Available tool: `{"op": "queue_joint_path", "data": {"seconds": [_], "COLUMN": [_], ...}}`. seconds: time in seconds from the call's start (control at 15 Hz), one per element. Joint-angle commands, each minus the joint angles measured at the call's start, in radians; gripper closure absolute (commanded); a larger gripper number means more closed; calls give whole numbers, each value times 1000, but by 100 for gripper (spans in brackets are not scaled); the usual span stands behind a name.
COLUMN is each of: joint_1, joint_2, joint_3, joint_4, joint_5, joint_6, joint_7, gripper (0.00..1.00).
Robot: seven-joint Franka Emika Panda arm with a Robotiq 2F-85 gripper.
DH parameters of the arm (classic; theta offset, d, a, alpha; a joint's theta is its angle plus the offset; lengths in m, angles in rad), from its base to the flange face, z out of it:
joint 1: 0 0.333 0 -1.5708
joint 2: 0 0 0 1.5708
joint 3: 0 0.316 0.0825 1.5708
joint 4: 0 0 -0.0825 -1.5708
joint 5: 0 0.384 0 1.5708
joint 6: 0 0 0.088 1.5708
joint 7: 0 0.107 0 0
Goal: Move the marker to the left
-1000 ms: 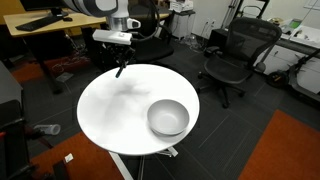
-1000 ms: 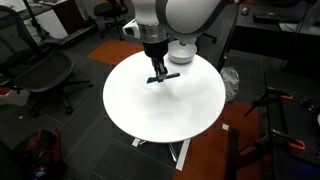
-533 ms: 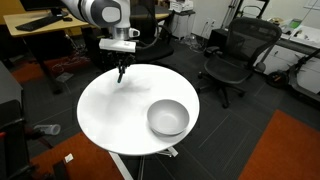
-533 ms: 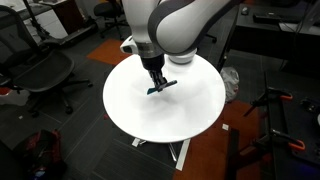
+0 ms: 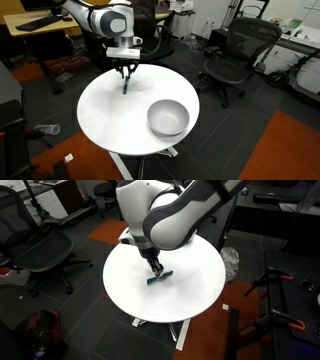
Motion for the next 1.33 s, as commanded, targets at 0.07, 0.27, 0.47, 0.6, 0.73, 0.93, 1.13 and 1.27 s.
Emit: {"op": "queue_joint_path", "data": {"seconds": [0.07,0.27,0.47,0.6,0.73,0.93,1.13,1.27], "joint_1": [12,13,3,4,3,3,1,1], "joint_2": [-27,-115,-234,-314,-394,-488,-545,-567], "joint_3": [-19,-8,11,14,18,17,10,3], "joint_4": [28,-28,-87,-129,-171,-229,-262,-276], "joint_5": [-19,-13,3,7,13,22,27,26], "joint_6": [-32,-22,-45,-70,-104,-134,-151,-155], "joint_7": [59,84,82,78,72,65,54,48], "gripper": [27,5,0,0,0,0,0,0]}}
